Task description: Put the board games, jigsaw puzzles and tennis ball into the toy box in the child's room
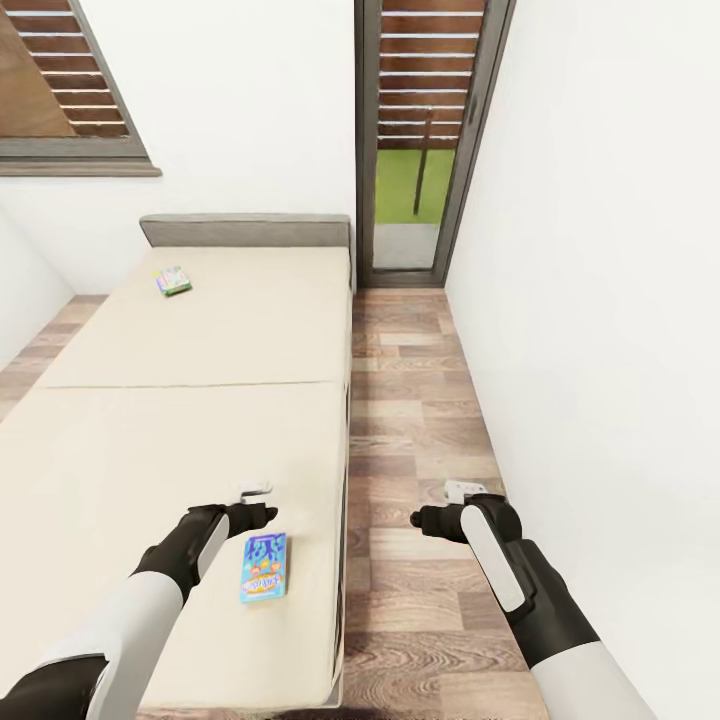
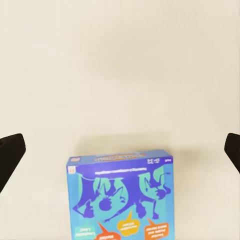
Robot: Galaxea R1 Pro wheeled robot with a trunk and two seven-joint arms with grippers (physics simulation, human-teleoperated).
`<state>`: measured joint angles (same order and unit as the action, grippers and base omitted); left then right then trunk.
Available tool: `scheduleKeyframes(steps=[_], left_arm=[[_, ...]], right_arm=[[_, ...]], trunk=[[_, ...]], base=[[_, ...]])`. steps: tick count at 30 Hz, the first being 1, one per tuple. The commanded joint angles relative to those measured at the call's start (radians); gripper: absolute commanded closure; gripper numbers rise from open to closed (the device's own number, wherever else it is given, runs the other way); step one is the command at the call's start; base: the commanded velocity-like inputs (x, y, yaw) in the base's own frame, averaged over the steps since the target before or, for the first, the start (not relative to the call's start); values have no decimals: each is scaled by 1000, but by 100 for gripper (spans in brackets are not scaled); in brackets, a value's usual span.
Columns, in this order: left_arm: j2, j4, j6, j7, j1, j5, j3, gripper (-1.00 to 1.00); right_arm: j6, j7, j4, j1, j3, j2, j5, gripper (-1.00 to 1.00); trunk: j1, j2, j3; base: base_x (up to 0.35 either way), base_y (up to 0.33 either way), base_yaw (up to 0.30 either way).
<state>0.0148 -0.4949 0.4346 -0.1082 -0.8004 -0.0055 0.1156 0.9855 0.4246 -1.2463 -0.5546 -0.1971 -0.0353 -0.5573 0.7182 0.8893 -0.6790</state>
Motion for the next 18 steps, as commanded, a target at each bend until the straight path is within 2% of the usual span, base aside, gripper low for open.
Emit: scheduleKeyframes(steps=[1,18], left_arm=[[-1,-2,6,-5,0,-1,6,-100],[2,-4,6,-6,0,-1,5,-100]], right_arm=[[2,11,-1,-1,-1,0,-10,-100],[1,10,-1,-1,-1,1,-9,-100]], trunk=[[0,1,-2],[0,1,-30]], base=[[0,0,0],[0,0,0]])
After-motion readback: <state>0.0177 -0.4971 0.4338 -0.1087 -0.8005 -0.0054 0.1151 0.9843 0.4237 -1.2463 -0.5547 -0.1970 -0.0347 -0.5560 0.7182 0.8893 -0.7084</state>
